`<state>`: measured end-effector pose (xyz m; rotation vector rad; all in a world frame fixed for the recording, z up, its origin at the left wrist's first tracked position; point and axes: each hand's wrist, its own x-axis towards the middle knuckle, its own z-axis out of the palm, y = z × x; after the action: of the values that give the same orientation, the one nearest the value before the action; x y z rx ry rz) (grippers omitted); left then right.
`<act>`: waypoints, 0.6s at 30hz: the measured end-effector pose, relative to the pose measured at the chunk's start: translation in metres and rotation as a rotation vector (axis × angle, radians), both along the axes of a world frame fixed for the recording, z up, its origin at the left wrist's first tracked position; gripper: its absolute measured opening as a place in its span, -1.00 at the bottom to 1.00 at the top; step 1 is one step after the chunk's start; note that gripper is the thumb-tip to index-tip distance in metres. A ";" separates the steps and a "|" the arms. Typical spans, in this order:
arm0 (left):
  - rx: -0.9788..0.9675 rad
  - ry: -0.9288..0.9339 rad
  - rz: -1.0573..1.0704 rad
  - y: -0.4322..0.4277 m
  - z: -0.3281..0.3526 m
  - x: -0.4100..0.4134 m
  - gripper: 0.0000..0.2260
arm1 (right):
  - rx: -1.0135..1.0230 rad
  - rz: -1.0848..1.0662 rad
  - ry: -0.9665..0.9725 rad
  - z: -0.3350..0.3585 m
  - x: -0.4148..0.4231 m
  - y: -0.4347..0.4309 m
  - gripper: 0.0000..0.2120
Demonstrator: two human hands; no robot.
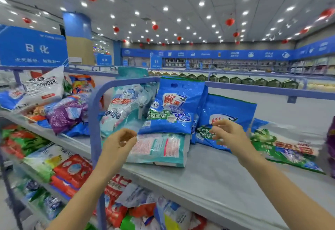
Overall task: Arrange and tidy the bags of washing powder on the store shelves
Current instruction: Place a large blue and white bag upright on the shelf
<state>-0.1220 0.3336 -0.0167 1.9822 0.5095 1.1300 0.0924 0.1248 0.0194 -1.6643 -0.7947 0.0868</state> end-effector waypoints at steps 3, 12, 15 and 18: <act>0.193 0.197 -0.057 0.023 -0.008 0.015 -0.78 | -0.047 -0.024 0.134 0.001 0.005 0.059 -0.73; 0.796 0.615 -0.125 0.059 -0.037 0.051 -0.19 | -0.087 -0.153 0.065 -0.012 0.019 0.118 -0.53; 0.955 0.592 -0.064 0.058 -0.038 0.056 -0.31 | -0.139 -0.154 -0.003 -0.016 0.016 0.119 -0.46; 1.062 0.409 -0.086 0.057 -0.032 0.061 -0.47 | -0.179 -0.160 -0.126 -0.016 0.015 0.121 -0.42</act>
<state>-0.0608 0.3908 -0.0483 3.1472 -0.0356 1.0237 0.1079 0.2459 0.0030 -1.9122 -0.7626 -0.0611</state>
